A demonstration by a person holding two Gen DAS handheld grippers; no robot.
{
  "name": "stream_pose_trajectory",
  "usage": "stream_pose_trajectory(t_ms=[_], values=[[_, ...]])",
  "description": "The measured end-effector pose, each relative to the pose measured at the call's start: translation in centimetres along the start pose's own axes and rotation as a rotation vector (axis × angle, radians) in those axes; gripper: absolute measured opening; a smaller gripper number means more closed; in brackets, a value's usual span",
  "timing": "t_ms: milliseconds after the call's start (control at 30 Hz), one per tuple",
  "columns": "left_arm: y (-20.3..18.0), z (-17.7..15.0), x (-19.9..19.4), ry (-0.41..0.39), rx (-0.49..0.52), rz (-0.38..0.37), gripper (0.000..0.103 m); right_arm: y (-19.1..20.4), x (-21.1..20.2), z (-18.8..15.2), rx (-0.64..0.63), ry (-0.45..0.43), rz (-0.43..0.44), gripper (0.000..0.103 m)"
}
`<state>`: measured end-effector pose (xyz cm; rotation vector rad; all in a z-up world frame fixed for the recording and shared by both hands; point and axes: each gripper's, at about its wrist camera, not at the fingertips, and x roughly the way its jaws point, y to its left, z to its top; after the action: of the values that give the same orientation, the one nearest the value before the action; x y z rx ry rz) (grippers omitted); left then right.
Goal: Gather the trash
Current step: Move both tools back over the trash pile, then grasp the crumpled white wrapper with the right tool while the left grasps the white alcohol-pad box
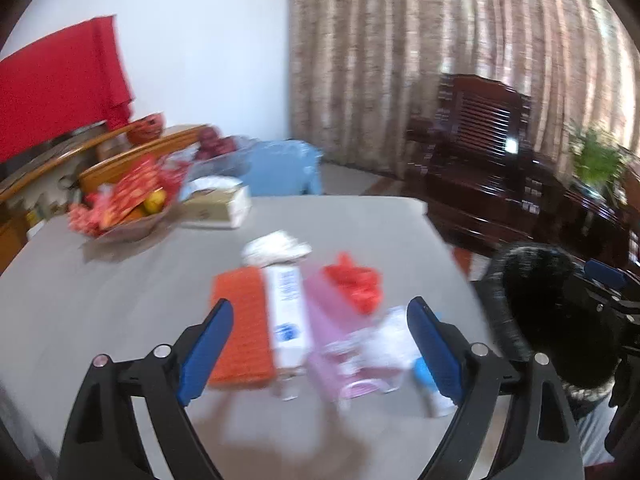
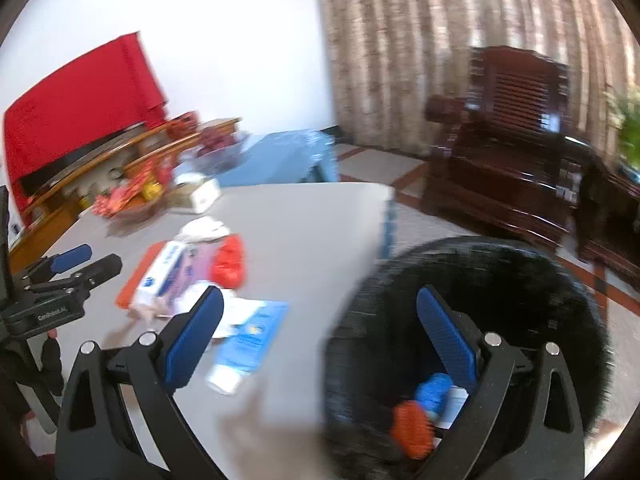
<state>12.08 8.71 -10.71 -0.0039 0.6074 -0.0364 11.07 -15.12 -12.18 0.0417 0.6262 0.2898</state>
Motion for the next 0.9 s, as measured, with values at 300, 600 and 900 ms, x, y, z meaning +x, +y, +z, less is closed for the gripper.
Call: stream_pose_trajectory(t_ms=[300, 600, 900], values=[[4.9, -2.3, 0.7, 0.025, -0.079, 0.096, 0.087, 7.1, 6.9, -0.7, -0.079, 0.055, 0.079, 0.094], [6.8, -3.3, 2.3, 0.064, -0.109, 0.110, 0.087, 8.8, 11.6, -2.1, -0.098, 0.152, 0.055, 0.085], [6.6, -3.7, 4.2, 0.103, -0.113, 0.078, 0.087, 9.1, 13.4, -3.2, -0.105, 0.255, 0.163, 0.032]])
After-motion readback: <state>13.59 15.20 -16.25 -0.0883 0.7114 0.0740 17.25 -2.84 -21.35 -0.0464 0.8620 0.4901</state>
